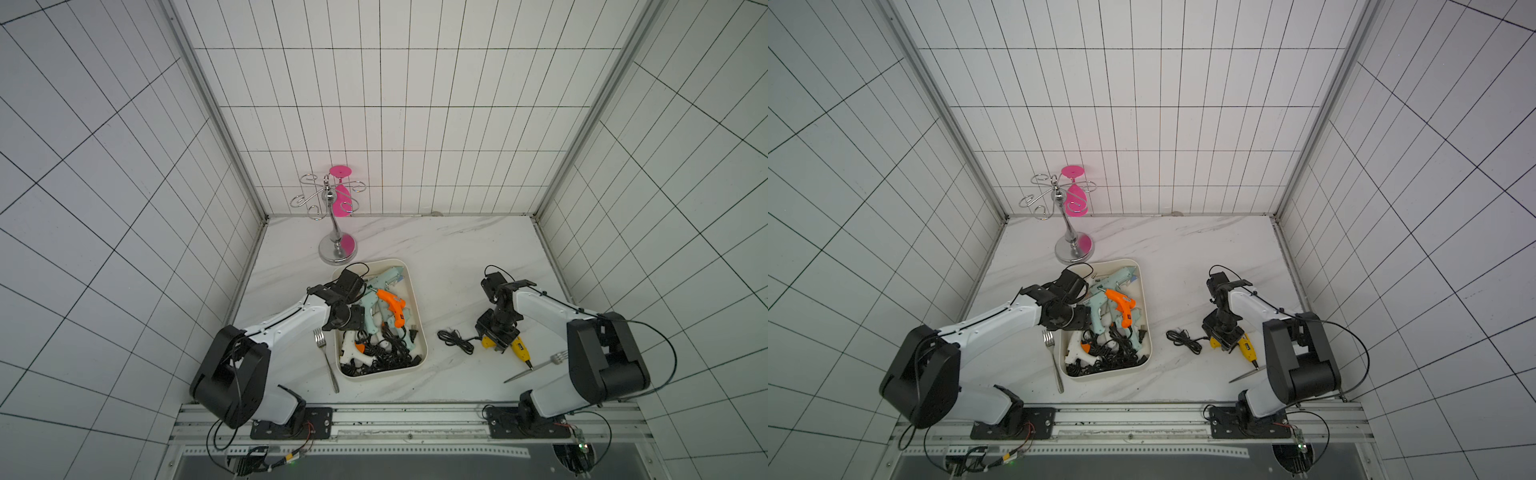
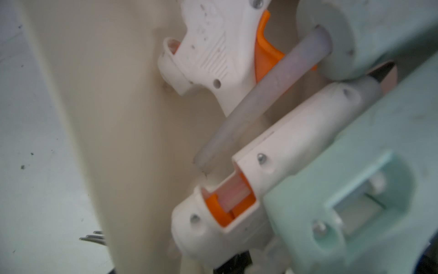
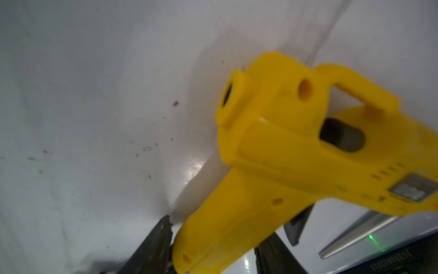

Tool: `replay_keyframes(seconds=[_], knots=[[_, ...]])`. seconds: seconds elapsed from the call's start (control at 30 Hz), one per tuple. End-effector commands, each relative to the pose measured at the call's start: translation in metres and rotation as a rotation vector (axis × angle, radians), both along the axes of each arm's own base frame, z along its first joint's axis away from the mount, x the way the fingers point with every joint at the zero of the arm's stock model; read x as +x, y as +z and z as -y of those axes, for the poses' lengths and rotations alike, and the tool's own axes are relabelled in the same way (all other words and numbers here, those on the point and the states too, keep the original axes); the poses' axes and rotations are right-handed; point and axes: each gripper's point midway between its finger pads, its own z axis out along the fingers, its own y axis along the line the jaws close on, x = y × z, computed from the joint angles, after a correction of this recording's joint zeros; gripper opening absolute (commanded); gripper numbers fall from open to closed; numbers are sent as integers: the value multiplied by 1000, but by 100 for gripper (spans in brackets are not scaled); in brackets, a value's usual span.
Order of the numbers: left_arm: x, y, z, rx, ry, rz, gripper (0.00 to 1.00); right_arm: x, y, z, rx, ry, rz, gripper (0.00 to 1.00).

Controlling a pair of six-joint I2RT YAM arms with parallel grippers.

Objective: Put the hot melt glue gun into the storage box
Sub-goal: Move the storage box to the center of the board.

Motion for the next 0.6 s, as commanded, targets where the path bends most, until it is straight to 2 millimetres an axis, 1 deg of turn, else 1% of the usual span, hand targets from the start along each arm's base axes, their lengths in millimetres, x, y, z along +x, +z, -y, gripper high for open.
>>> replay_keyframes(seconds=[0.0, 0.13, 0.2, 0.27, 0.3, 0.4, 0.43, 0.57], knots=[[29, 18, 17, -57, -18, 96, 77, 7, -5, 12, -53, -40, 12, 55], [49, 23, 29, -83, -1, 118, 72, 25, -8, 10, -51, -9, 6, 49], [57, 22, 37, -109, 2, 111, 68, 35, -10, 7, -42, 22, 1, 42], [63, 17, 45, -133, 18, 99, 67, 46, -9, 4, -35, 59, 5, 37], [66, 14, 47, -141, 24, 96, 66, 52, -8, 4, -37, 78, 12, 35], [77, 8, 53, -171, 57, 94, 62, 73, -1, 0, -32, 156, 55, 34], [82, 7, 56, -188, 66, 93, 61, 81, 2, -3, -26, 166, 75, 31], [101, 9, 67, -223, 81, 105, 60, 111, 15, -12, 1, 290, 129, 24]])
